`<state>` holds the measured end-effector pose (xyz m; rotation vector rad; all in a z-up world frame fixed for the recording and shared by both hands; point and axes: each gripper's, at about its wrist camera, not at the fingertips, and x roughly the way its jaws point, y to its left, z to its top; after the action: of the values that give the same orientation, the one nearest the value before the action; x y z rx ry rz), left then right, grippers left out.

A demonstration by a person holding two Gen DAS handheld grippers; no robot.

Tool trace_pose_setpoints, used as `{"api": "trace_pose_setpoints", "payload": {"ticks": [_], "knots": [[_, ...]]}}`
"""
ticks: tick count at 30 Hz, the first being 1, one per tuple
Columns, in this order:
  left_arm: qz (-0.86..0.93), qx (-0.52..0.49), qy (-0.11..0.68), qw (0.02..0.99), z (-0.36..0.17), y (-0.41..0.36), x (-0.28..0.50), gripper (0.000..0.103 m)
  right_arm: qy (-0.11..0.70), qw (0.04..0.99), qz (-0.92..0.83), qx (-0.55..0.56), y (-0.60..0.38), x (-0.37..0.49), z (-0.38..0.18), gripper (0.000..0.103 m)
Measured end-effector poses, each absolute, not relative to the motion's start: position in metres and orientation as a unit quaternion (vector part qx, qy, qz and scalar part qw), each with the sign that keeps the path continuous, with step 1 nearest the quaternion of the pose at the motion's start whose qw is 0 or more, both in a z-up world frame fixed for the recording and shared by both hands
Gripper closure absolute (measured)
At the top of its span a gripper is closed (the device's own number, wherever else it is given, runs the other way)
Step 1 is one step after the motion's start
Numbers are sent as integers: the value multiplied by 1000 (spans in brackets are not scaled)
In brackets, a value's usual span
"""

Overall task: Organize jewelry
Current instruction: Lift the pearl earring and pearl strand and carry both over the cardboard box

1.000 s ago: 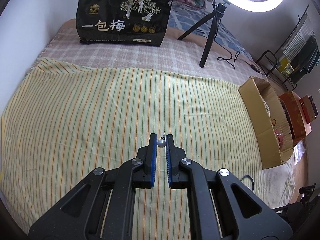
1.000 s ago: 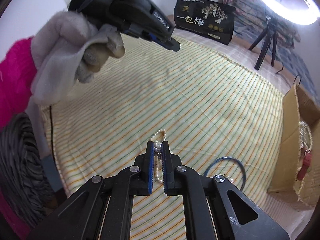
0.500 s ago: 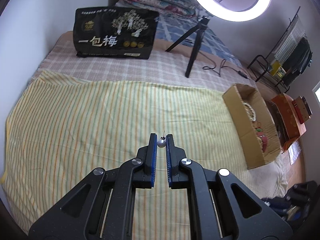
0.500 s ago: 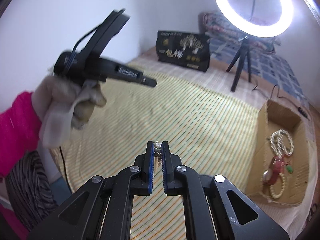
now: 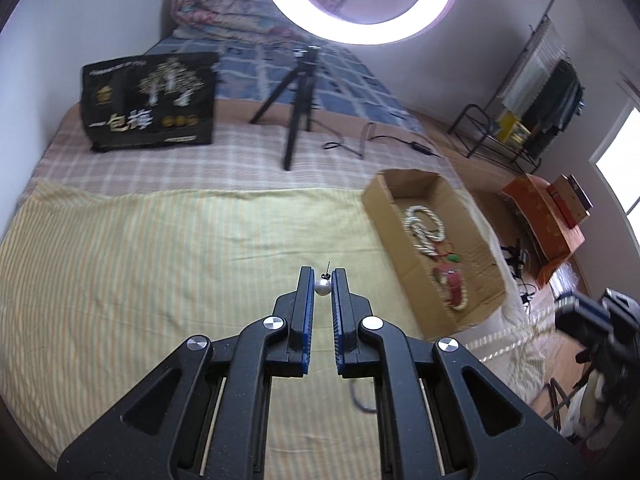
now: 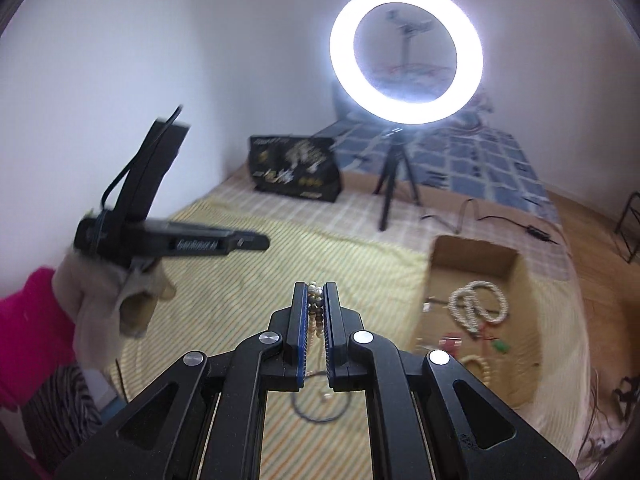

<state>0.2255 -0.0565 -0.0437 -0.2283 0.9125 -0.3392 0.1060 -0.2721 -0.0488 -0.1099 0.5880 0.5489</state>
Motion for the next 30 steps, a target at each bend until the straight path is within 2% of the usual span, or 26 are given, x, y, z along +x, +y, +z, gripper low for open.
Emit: {"api": "trace_pose_setpoints", "payload": {"ticks": [16, 30], "knots": [[-232, -101, 430, 867, -32, -162, 242, 96, 267, 949, 170, -4, -365, 123, -41, 97], [-240, -106, 447, 855, -60, -215, 276, 96, 297, 945, 134, 15, -398, 154, -71, 97]]}}
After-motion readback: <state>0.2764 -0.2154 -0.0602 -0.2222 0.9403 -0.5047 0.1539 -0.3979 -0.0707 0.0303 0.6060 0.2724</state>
